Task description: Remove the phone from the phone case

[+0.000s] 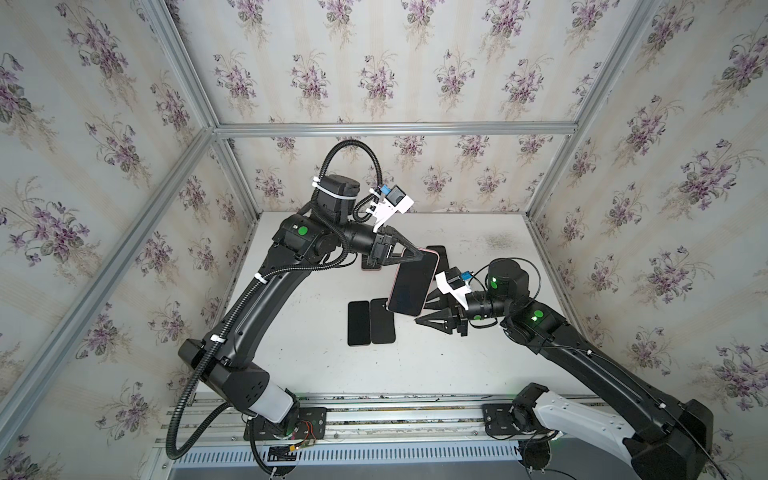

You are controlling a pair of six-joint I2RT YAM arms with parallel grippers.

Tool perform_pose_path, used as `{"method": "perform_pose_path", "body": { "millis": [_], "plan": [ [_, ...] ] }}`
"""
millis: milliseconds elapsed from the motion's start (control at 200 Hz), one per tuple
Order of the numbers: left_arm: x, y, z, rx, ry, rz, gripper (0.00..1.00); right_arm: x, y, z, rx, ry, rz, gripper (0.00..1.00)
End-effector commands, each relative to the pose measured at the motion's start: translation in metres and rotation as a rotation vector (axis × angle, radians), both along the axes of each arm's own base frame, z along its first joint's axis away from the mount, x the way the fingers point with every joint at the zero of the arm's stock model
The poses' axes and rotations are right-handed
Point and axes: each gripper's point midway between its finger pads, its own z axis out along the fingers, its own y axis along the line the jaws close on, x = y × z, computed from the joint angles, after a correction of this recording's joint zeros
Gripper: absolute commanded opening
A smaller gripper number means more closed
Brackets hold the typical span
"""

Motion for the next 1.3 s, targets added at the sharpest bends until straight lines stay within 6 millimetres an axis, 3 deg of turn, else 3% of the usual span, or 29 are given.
{"method": "perform_pose_path", "body": {
  "millis": [0,140,350,530,859,1294],
  "plan": [
    [0.002,-0.001,0.007,-0.025,-0.051,-0.002,0.00,-0.002,0.002,0.015,0.044,-0.023,0.025,0.44],
    [0.003,-0.001,0.007,-0.023,-0.055,0.004,0.00,-0.003,0.002,0.015,0.044,-0.020,0.030,0.41],
    [0.003,0.000,0.007,-0.023,-0.052,0.006,0.00,-0.004,0.003,0.012,0.042,-0.017,0.047,0.17],
    [0.003,0.000,0.007,-0.025,-0.050,0.006,0.00,-0.007,0.003,0.010,0.044,-0.016,0.070,0.03],
    [0.002,-0.007,0.010,-0.055,0.022,-0.024,0.00,0.003,0.006,0.010,0.044,-0.115,0.042,0.00],
    [0.006,-0.017,-0.009,-0.027,0.211,-0.026,0.00,0.035,0.005,0.003,-0.023,-0.354,-0.099,0.00]
  ]
}}
